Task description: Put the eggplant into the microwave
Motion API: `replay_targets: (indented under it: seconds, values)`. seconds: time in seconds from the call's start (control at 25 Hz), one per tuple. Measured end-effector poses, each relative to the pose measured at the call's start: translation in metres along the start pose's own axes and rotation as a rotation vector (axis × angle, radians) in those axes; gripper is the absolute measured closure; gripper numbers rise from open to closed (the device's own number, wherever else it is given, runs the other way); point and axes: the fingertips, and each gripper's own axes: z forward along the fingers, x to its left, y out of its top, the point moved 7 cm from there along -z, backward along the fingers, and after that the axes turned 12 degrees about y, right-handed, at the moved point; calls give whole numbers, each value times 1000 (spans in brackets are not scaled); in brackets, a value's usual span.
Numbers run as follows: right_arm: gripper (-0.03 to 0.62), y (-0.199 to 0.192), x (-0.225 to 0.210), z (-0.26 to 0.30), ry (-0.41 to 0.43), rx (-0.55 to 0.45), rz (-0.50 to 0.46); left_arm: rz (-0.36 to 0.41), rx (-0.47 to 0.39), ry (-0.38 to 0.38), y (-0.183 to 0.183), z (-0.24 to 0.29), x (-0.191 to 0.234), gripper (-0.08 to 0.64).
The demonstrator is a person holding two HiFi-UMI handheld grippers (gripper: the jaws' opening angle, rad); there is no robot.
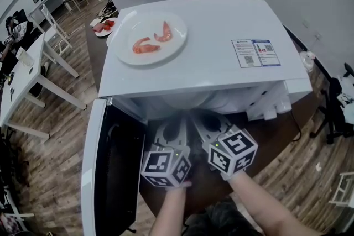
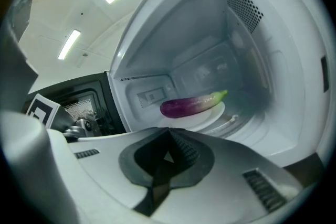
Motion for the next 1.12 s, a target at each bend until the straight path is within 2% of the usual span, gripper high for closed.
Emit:
replay_targets:
  seconds: [0.16, 0.28, 0.4, 0.6, 0.8, 1.12]
  values:
    - [592, -1, 10, -4, 4, -23, -73, 42, -60, 27, 0, -17, -5, 558]
    - [592, -5, 20, -12, -34, -43, -135, 113, -87, 68, -3, -32, -11, 558]
    - [593, -12, 28, -21, -76, -62, -172, 142, -103, 65, -15, -45, -18, 558]
    - [594, -30, 34, -31, -109, -50, -178, 178, -99, 82, -26, -60, -20, 558]
    - [595, -41, 39, -37, -131, -21, -216, 132, -67, 74, -28, -62, -15, 558]
    - [595, -42, 38, -40, -126, -25, -190, 203, -49, 56, -33, -62, -23, 558]
